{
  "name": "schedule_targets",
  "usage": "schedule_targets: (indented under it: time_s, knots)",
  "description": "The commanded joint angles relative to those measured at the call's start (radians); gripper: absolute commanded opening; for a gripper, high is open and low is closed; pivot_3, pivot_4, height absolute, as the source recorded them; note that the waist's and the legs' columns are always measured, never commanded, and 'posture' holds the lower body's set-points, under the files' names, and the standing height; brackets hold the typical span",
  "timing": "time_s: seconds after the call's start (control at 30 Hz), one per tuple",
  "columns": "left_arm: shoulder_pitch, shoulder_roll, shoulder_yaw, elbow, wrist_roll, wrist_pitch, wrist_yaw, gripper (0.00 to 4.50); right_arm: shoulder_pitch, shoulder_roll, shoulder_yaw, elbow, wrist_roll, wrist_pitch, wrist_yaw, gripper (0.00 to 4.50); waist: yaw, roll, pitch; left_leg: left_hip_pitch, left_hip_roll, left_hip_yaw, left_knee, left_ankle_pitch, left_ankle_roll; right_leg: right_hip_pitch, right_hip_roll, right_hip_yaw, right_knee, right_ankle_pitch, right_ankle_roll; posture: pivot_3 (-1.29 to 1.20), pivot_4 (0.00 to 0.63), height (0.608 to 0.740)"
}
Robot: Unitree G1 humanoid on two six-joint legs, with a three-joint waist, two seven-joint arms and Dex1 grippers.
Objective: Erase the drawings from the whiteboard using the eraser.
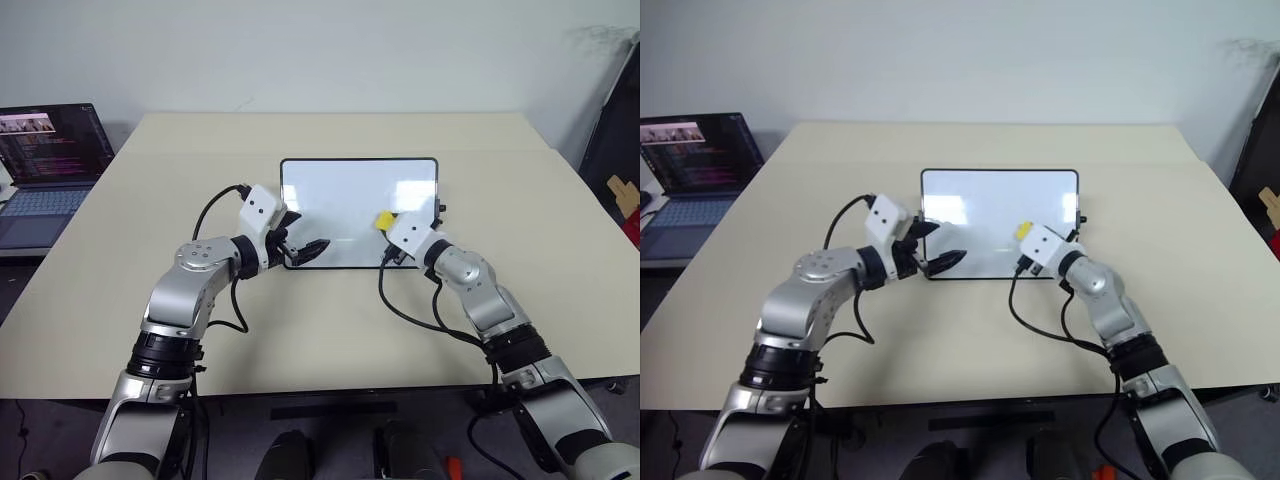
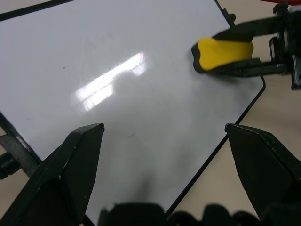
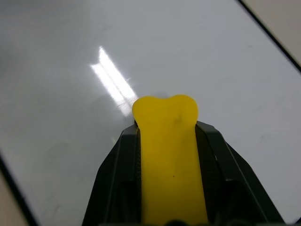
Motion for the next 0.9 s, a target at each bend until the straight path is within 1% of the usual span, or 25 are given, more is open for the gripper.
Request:
schedule_targets:
  time_s: [0.03,0.1,0.17,0.23,0.43,0.5,0.6,0.73,0.9]
  knots:
    - [-0.028,-0.002,0.013,-0.030,-0.011,-0.005,0.001,4.50,0.020,-0.025,0.031,0.034,-0.049,0.074,0.025,1.21,0.000,0.000,0.000,0.004,0.000,0.000,0.000,0.000,0.000,0.004,0.000,0.000,0.000,-0.001,0.001,0.00,0.150,0.740]
    - [-0.028,-0.002,0.014,-0.029,-0.010,-0.005,0.001,4.50,0.009,-0.021,0.017,0.029,-0.054,0.052,-0.013,1.21,0.001,0.000,0.000,0.005,0.001,0.000,0.000,0.000,0.000,0.005,0.001,0.000,-0.001,-0.003,0.004,0.00,0.150,0.740]
    - [-0.027,-0.003,0.014,-0.028,-0.010,-0.005,0.001,4.50,-0.008,-0.009,-0.012,0.024,-0.042,0.025,-0.060,1.21,0.001,0.000,0.000,0.005,0.001,0.000,0.000,0.000,0.000,0.005,0.001,0.000,0.000,-0.003,0.004,0.00,0.150,0.740]
    - [-0.025,-0.003,0.014,-0.029,-0.010,-0.005,0.002,4.50,-0.023,0.008,-0.047,0.013,-0.015,0.000,-0.105,1.21,0.001,0.000,0.000,0.005,0.001,0.000,0.000,0.000,0.000,0.004,0.001,0.001,-0.001,0.000,0.000,0.00,0.150,0.740]
    - [-0.016,-0.006,0.014,-0.038,-0.013,0.000,0.002,4.50,-0.065,0.036,-0.113,0.014,0.006,-0.015,-0.206,1.20,0.002,0.000,0.002,0.000,0.001,-0.001,-0.001,0.000,0.000,0.000,0.001,0.000,-0.001,0.000,0.000,0.00,0.150,0.740]
    - [-0.014,-0.007,0.013,-0.041,-0.014,0.001,0.003,4.50,-0.069,0.036,-0.112,0.022,0.002,-0.008,-0.206,1.20,0.003,0.000,0.002,-0.004,0.001,-0.001,-0.001,0.000,0.000,-0.004,0.000,0.000,-0.001,0.000,0.000,0.00,0.150,0.740]
    - [-0.013,-0.008,0.013,-0.043,-0.014,0.002,0.003,4.50,-0.057,0.037,-0.099,0.024,-0.001,0.005,-0.183,1.20,0.000,0.000,0.001,-0.015,0.001,0.000,-0.002,0.000,-0.001,-0.017,-0.003,0.001,0.000,0.000,-0.001,0.00,0.150,0.740]
    - [-0.012,-0.009,0.015,-0.043,-0.013,0.002,0.003,4.50,-0.022,0.034,-0.056,-0.003,-0.009,0.019,-0.112,1.20,-0.001,0.000,0.001,-0.014,0.001,0.001,-0.002,0.000,-0.001,-0.016,-0.003,0.001,-0.001,0.000,-0.001,0.00,0.150,0.740]
    - [-0.014,-0.013,0.012,-0.039,-0.012,-0.001,0.003,4.50,-0.004,0.052,-0.029,-0.028,-0.008,0.037,-0.075,1.20,-0.004,0.000,0.001,-0.013,0.001,0.001,-0.002,0.000,0.000,-0.015,-0.003,0.001,0.000,0.000,0.000,0.00,0.150,0.740]
